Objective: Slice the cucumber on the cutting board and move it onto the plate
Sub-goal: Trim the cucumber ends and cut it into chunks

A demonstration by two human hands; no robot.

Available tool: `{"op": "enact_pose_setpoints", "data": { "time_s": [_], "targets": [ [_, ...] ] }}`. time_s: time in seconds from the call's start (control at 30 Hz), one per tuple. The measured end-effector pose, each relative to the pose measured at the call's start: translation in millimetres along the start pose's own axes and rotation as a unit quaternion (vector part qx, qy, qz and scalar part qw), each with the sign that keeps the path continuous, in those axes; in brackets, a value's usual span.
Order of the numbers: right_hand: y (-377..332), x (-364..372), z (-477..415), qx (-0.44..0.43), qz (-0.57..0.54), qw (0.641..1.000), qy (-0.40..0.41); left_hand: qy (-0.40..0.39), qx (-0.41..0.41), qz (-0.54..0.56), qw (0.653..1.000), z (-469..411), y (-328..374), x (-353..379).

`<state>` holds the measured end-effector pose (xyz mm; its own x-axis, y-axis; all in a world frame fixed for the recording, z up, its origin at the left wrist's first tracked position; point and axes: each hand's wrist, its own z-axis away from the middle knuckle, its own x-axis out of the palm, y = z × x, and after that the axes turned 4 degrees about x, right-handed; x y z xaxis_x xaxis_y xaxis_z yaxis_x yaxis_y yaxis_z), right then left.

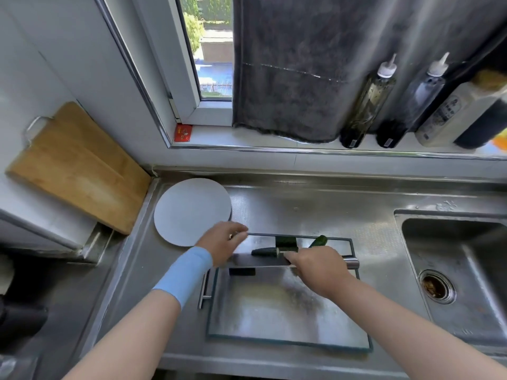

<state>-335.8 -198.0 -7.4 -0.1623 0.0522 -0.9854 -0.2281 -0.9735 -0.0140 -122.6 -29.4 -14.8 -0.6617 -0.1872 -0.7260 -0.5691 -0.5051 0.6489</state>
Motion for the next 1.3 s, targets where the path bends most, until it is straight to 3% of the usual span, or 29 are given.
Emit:
{"op": "enact_pose_setpoints", "data": {
  "time_s": [0.1, 0.2, 0.37, 0.47, 0.57, 0.67, 0.8, 0.9, 1.03, 1.2, 1.3],
  "targets": [
    [-4, -7, -5, -0.055, 0.049, 0.997, 0.025, -0.162, -0.025, -0.053, 0.985, -12, 17, 9],
    [-3, -7, -7, -0.081, 0.061, 0.994, 0.033, -0.21, -0.038, -0.069, 0.975, -17, 14, 15],
    [4, -7, -6, -0.101, 0.054, 0.992, 0.054, -0.198, -0.025, -0.068, 0.978, -22, 12, 15],
    [14, -15, -2, -0.071, 0.024, 0.996, 0.047, -0.114, -0.049, -0.047, 0.991, -25, -2, -1],
    [34, -24, 4, 0.013, -0.023, 0.999, -0.019, -0.02, -0.057, -0.05, 0.997, -25, -23, -17],
    [60, -26, 13, 0.139, -0.106, 0.983, -0.052, 0.018, -0.022, -0.103, 0.994, -25, -32, -11],
    [76, -26, 21, 0.286, -0.253, 0.922, -0.062, 0.022, 0.063, -0.167, 0.984, -28, -24, 20],
    [72, -25, 16, 0.34, -0.329, 0.88, -0.038, 0.017, 0.124, -0.216, 0.968, -36, -15, 47],
    [62, -24, 10, 0.368, -0.388, 0.844, -0.025, -0.039, 0.097, -0.298, 0.949, -53, -4, 68],
    [48, -18, 9, 0.369, -0.407, 0.835, -0.039, -0.024, 0.066, -0.281, 0.957, -67, -4, 79],
    [41, -15, 10, 0.366, -0.394, 0.841, -0.049, 0.004, 0.068, -0.205, 0.976, -61, -4, 78]
  ]
}}
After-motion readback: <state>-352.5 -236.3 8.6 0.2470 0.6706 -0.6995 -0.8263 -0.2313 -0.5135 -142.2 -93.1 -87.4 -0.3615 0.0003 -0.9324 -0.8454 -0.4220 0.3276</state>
